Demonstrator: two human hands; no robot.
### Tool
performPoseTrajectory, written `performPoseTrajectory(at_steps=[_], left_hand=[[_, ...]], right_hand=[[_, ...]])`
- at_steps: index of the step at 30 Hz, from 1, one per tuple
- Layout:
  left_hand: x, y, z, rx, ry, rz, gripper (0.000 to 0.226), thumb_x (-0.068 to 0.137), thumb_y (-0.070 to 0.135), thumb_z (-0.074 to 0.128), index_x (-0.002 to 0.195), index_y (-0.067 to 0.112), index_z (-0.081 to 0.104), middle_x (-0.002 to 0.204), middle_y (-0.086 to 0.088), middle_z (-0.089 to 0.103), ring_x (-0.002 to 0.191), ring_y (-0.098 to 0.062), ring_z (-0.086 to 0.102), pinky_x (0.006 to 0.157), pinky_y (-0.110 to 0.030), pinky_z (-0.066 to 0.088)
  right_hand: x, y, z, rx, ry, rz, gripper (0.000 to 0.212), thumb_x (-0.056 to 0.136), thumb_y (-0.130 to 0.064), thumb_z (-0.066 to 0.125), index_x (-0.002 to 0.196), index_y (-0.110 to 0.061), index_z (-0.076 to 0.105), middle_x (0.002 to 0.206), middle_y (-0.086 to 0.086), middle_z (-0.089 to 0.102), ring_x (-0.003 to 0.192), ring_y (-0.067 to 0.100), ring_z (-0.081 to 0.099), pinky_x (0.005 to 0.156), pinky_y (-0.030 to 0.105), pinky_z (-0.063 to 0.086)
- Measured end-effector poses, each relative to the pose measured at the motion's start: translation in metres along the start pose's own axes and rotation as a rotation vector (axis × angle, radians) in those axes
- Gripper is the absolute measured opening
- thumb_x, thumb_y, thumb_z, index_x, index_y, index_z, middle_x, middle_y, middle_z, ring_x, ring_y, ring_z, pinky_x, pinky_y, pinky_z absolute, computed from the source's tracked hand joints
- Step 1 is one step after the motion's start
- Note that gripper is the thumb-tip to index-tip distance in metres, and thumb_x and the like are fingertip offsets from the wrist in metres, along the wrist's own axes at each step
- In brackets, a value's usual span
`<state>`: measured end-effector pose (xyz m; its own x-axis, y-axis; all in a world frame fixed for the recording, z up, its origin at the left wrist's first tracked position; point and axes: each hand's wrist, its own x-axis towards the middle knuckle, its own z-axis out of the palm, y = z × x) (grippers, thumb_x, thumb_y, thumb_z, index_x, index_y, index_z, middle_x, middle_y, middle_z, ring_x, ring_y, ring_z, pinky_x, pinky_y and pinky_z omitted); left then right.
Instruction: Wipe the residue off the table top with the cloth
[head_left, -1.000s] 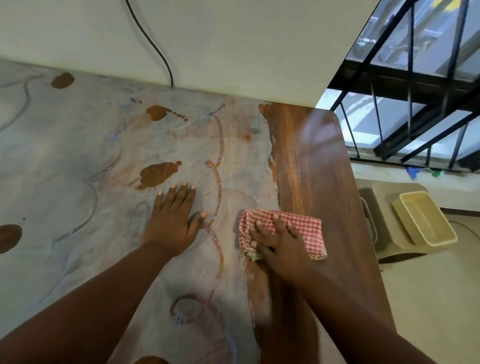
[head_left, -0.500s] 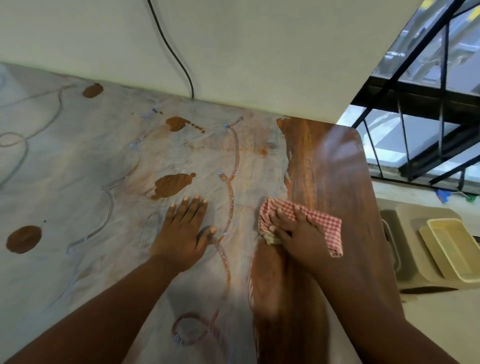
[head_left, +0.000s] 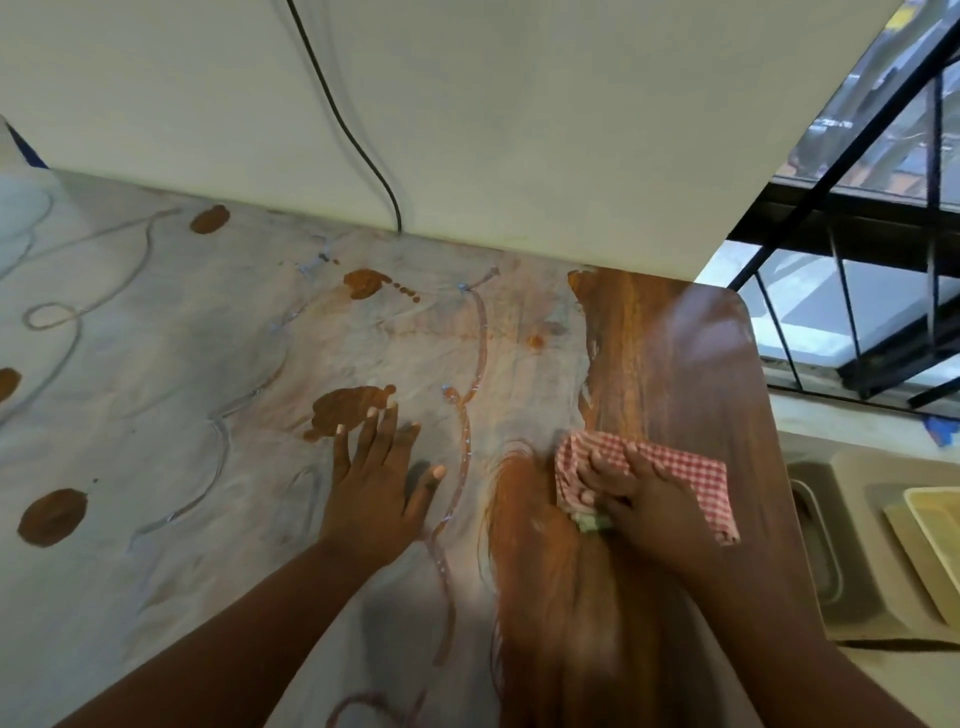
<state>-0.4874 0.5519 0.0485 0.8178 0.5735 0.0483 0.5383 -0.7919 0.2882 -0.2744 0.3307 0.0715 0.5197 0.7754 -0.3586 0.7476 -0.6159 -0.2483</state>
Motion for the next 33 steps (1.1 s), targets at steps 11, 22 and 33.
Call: performPoseTrajectory(at_steps=[11, 22, 33], left_hand=[[0.107, 0.010, 0.021, 0.115, -0.034, 0.025, 0.084, 0.087, 0.065, 0.000, 0.152, 0.015, 0.018, 0.160, -0.009, 0.009, 0.147, -0.025, -0.002, 0.115, -0.042, -0.014], [0.114, 0.003, 0.033, 0.049, -0.038, -0.013, 0.082, 0.089, 0.067, 0.007, 0.153, 0.017, 0.006, 0.161, -0.005, 0.001, 0.147, -0.020, -0.009, 0.116, -0.038, -0.013], [0.114, 0.004, 0.032, 0.047, -0.041, -0.007, 0.083, 0.088, 0.067, 0.004, 0.153, 0.016, 0.006, 0.161, -0.005, 0.001, 0.146, -0.019, -0.008, 0.117, -0.039, -0.012]], right_hand=[[-0.006, -0.034, 0.023, -0.006, 0.054, -0.198, 0.044, 0.088, -0.046, 0.035, 0.129, -0.048, 0.049, 0.133, -0.024, 0.048, 0.132, 0.021, 0.042, 0.104, 0.028, 0.018], [0.138, -0.040, -0.021, 0.031, 0.120, 0.048, 0.045, 0.101, -0.047, 0.027, 0.145, -0.044, 0.024, 0.155, -0.018, 0.019, 0.145, 0.018, 0.004, 0.113, 0.042, 0.003], [0.086, 0.002, -0.029, -0.009, 0.116, 0.070, 0.039, 0.100, -0.050, 0.026, 0.137, -0.056, 0.016, 0.150, -0.025, 0.011, 0.145, 0.012, 0.005, 0.112, 0.033, 0.004]])
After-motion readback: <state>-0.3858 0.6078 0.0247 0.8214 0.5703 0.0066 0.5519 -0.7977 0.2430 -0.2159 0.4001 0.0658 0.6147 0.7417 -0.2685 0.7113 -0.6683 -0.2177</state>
